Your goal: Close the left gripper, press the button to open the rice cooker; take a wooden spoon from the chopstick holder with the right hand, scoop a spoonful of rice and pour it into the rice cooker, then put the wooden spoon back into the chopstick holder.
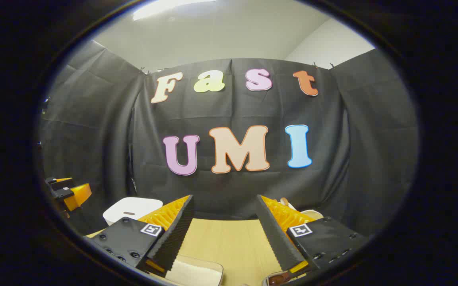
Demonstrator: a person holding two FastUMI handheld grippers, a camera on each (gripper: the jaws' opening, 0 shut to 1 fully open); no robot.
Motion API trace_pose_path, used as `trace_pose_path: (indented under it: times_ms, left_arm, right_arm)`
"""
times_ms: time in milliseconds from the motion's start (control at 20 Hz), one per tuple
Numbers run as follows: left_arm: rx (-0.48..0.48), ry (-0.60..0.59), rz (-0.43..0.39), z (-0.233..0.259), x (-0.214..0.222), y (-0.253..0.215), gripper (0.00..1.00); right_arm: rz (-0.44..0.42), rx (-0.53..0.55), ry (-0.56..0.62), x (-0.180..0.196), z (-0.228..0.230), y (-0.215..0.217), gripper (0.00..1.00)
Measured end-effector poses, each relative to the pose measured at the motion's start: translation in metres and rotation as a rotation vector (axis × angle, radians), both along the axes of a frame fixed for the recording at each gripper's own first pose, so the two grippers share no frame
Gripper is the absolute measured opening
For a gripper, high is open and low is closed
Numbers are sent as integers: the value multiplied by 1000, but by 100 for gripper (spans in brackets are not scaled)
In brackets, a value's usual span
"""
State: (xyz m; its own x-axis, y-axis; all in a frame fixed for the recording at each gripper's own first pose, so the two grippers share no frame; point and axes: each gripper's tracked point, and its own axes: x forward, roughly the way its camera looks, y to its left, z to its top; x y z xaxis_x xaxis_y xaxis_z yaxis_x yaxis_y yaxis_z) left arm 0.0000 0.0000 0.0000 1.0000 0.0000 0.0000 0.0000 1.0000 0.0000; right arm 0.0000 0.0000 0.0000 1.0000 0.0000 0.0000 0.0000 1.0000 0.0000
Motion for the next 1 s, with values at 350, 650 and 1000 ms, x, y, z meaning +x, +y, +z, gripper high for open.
trace_pose_path:
  times_ms: [350, 650, 1000]
  left_arm:
    - [16, -17, -23, 11, 0, -19, 95]
    - [18, -29, -34, 15, 0, -28, 95]
    - [20, -27, -26, 14, 1, -25, 95]
  right_arm:
    - [-29, 10, -7, -4, -6, -19, 96]
    - [-57, 5, 0, -5, -9, -34, 95]
    - [-66, 9, 8, -3, -13, -38, 97]
